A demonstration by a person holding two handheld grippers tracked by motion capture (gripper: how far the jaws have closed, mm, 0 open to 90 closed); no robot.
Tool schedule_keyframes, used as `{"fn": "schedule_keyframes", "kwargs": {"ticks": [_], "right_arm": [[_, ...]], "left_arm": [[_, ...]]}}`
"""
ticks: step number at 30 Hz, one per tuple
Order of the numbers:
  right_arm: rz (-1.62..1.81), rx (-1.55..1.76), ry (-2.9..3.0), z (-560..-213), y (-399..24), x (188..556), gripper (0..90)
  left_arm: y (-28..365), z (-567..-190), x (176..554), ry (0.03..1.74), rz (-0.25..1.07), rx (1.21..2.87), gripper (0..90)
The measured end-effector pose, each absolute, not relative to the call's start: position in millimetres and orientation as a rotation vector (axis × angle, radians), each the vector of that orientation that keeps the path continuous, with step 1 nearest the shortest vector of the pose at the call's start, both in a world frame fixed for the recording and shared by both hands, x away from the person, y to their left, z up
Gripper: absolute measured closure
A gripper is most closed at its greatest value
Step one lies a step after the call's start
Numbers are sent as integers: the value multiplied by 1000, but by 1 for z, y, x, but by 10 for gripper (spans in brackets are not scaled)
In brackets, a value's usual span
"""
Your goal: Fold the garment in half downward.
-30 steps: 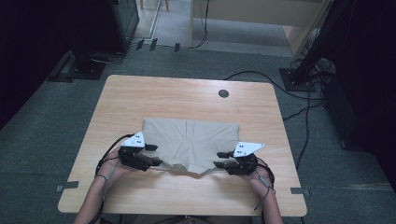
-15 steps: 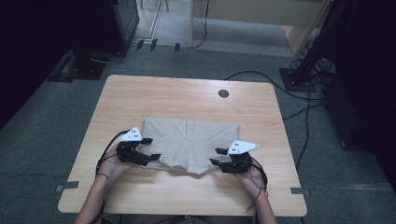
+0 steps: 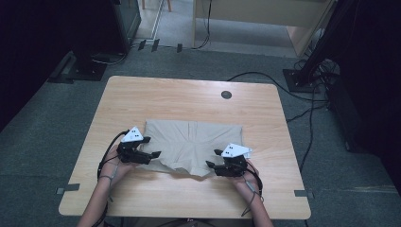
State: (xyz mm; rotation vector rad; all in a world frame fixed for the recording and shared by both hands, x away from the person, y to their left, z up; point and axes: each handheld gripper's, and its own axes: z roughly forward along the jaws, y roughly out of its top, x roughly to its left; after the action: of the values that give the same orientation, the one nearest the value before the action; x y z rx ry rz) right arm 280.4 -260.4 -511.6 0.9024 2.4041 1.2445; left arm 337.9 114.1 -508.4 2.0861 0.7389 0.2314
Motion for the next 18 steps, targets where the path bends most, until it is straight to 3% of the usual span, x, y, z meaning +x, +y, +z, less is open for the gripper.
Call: {"fn": "schedule_keyframes", "kwargs": {"ticks": [18], "right_arm": [[1200, 922, 2493, -527, -245, 284, 393]], "left_arm": [[119, -512, 344, 756, 247, 2097, 213]]}}
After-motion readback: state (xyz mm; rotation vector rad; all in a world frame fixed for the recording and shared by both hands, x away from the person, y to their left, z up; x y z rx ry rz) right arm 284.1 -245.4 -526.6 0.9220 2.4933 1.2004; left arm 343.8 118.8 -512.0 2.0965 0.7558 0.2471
